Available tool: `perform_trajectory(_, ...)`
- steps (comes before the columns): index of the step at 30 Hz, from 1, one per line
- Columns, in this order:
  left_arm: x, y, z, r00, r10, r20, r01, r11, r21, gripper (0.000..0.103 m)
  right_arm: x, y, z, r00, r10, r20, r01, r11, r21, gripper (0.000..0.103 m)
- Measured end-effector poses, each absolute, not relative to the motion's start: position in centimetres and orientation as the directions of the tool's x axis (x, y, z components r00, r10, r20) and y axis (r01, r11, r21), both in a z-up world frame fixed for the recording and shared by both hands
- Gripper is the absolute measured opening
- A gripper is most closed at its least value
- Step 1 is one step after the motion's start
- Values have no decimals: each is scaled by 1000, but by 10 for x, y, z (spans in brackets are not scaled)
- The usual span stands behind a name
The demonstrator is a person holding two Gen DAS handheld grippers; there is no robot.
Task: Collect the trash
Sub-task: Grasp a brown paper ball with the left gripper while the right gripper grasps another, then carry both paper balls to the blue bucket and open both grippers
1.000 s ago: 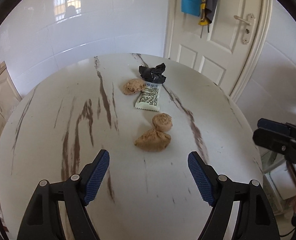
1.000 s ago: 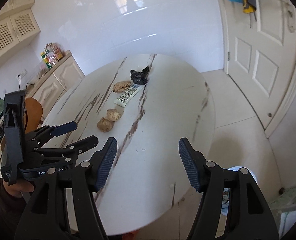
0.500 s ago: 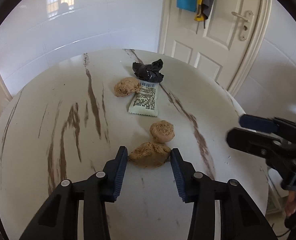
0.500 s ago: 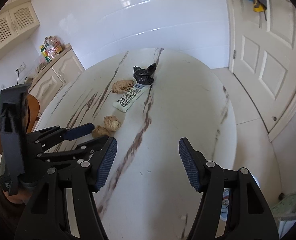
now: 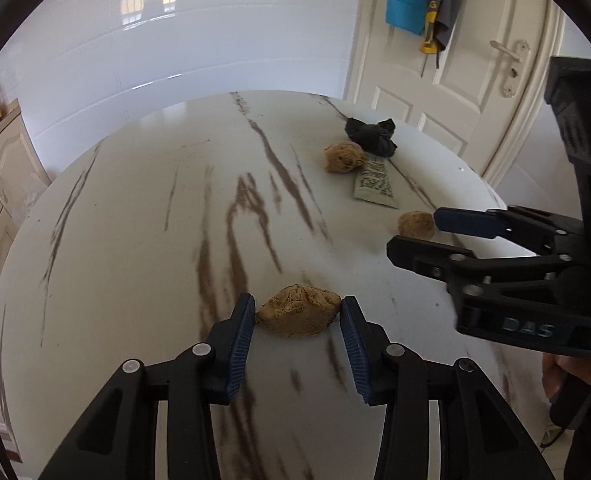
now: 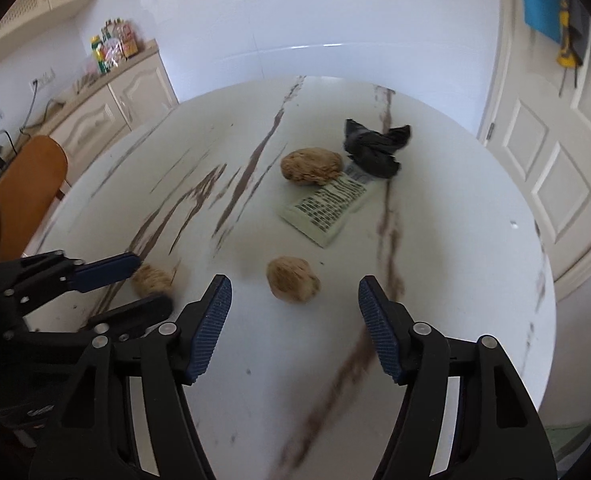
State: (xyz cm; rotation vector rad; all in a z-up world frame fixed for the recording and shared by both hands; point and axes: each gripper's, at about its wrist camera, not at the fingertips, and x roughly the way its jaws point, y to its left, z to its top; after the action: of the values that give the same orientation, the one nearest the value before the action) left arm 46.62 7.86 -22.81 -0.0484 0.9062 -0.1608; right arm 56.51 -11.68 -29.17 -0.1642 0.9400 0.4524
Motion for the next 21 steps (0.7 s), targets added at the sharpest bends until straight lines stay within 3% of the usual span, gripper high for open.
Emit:
perform_trajectory(3,465,81,-227,606,-164,-778,120,986,-114,40,566,-113,-293,512,296,-806,-446,894,46,55)
perform_trajectory(5,464,82,-226,607,-165,-777,118,986,-117,40,567,-111,-293,513,295,-806,-456,890,36,39)
perform_trajectory(6,463,82,-225,609,-166,-776,119,986,-118,40,567,-110,-293,514,289,-808,-462,887,23,24)
perform_trajectory(21,435,22,-180,658,-216,-722,224,971,-86,40,517,-176,-246,576,348,-740,-426,900,92,24)
